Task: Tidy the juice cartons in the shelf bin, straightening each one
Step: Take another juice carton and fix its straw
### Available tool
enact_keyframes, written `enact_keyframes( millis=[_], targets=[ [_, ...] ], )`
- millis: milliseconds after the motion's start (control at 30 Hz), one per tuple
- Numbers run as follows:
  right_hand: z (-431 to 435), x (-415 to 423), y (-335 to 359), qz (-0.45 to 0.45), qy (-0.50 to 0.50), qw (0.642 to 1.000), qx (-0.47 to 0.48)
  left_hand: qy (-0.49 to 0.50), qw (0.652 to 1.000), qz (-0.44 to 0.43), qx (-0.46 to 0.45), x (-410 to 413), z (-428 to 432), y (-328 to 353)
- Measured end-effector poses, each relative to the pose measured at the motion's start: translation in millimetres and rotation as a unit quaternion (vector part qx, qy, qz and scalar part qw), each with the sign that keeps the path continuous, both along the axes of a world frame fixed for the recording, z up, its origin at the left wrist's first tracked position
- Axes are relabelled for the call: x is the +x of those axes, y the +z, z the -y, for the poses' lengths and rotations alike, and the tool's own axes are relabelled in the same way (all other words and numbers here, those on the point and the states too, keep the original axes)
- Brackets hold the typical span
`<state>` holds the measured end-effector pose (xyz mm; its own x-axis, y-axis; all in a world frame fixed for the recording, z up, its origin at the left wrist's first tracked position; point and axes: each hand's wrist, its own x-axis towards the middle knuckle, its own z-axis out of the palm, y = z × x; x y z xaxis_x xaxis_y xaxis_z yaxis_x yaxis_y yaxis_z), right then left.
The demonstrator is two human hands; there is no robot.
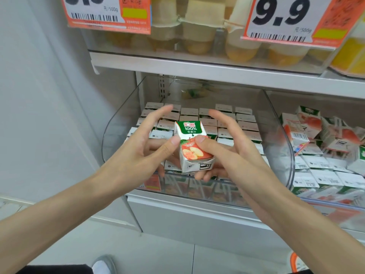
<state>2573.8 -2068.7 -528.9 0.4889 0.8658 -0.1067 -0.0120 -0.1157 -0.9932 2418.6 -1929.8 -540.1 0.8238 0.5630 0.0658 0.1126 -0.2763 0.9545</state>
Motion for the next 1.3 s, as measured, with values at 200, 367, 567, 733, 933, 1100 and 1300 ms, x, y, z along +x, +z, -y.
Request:
enact_keyframes(
  millis=[200, 367, 567, 733, 933, 1100, 1300],
  targets=[
    [-3.7, 1.7, 1.0, -0.063, -0.008, 0.998, -0.001, -0.057, 0.997, 0.003, 0.051, -0.4, -0.2, -7.1],
    [-7.3, 3.1, -1.0, -0.091, -0.001, 0.996, 0.007, -0.057, 0.998, 0.010, 0.030, 2.2, -2.9, -10.3],
    [-8.2, 6.3, -2.5, -0.099, 0.007, 0.995, 0.001, -0.042, 0.999, 0.015, 0.021, 2.4, -2.2, -8.4],
    [-6.9, 7.7, -3.4, -0.056, 0.047, 0.997, -0.002, -0.010, 1.000, 0.022, -0.010, 1.8, -3.1, -5.3],
    [-2.9, 4.4, -5.3, 0.035, 0.052, 0.998, -0.008, 0.004, 1.000, 0.025, -0.008, 1.6, -3.0, -5.7],
    [-4.6, 6.3, 0.6, -0.008, 0.022, 0.999, 0.036, -0.041, 0.999, 0.002, 0.026, -3.6, -2.2, -0.8],
    [2.1, 10.6, -4.1, 0.091, 0.019, 0.993, 0.066, -0.016, 0.999, 0.045, -0.019, 0.0, 0.3, 3.6]
  ],
)
